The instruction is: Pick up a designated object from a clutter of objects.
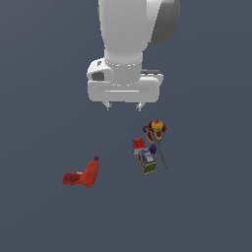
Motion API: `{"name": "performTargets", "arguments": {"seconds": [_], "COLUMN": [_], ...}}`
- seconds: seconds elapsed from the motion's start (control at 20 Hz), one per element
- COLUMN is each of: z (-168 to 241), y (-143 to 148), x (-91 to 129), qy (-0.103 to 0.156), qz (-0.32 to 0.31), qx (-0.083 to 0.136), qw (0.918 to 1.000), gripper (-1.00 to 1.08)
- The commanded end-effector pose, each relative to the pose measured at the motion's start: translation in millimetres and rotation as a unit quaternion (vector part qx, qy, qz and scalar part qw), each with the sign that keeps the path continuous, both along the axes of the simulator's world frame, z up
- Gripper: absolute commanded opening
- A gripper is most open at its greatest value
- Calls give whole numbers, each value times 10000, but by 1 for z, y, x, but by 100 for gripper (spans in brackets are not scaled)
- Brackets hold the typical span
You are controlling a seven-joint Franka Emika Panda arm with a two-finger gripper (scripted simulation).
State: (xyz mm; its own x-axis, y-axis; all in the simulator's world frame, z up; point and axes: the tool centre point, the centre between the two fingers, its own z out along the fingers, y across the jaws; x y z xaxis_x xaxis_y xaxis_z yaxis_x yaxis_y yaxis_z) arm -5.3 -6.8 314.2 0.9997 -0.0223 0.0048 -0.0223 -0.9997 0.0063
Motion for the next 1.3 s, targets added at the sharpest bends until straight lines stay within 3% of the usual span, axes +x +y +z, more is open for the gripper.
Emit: {"name": "performTargets", "arguments": {"seconds": [0.0,0.5,1.25], "z": [0,1,-35], "y": [0,-25,0], "x": [0,-2,9], "qy": [0,31,32], "qz": [0,-210,-573], "qx": [0,120,68], "qw": [10000,9997,9983], "gripper": [100,100,100]}}
